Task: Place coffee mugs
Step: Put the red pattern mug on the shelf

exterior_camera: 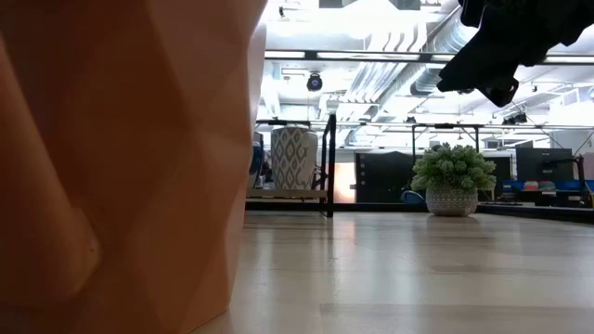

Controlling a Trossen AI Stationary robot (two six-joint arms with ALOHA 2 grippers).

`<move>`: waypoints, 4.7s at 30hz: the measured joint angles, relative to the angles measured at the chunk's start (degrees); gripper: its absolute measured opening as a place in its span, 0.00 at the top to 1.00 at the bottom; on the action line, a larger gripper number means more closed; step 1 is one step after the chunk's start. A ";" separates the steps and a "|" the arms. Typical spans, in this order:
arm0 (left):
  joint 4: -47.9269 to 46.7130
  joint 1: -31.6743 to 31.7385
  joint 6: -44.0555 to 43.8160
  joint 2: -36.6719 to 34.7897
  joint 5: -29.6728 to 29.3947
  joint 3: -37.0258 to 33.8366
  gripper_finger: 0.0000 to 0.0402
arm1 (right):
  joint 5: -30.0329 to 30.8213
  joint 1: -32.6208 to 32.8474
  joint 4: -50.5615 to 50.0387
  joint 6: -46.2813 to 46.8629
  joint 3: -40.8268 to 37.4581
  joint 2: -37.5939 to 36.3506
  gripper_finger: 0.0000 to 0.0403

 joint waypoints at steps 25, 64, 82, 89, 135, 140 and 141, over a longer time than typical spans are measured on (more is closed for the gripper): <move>7.57 -1.65 -1.34 14.44 3.75 -0.09 0.98 | 0.12 0.00 0.04 0.20 0.00 0.00 0.83; 16.57 -4.92 0.90 19.80 5.32 -0.11 0.98 | -0.15 0.00 0.04 0.06 0.00 0.02 0.83; 15.37 -5.87 1.67 21.55 6.35 -0.11 0.98 | -0.15 0.02 0.03 0.00 0.00 0.02 0.83; 16.13 -6.19 2.18 22.80 6.21 -0.11 0.98 | -0.38 0.02 0.02 0.00 0.00 0.02 0.83; 18.62 -4.59 2.32 22.79 9.93 -0.11 0.80 | -0.61 0.02 -0.63 -0.24 0.00 0.02 0.83; 15.90 -4.61 3.32 22.77 9.80 0.23 0.77 | -0.57 0.00 -1.05 -0.52 0.00 0.02 0.83; 15.07 -4.61 3.65 22.77 9.64 0.59 0.76 | -0.55 0.00 -1.05 -0.67 0.00 0.02 0.83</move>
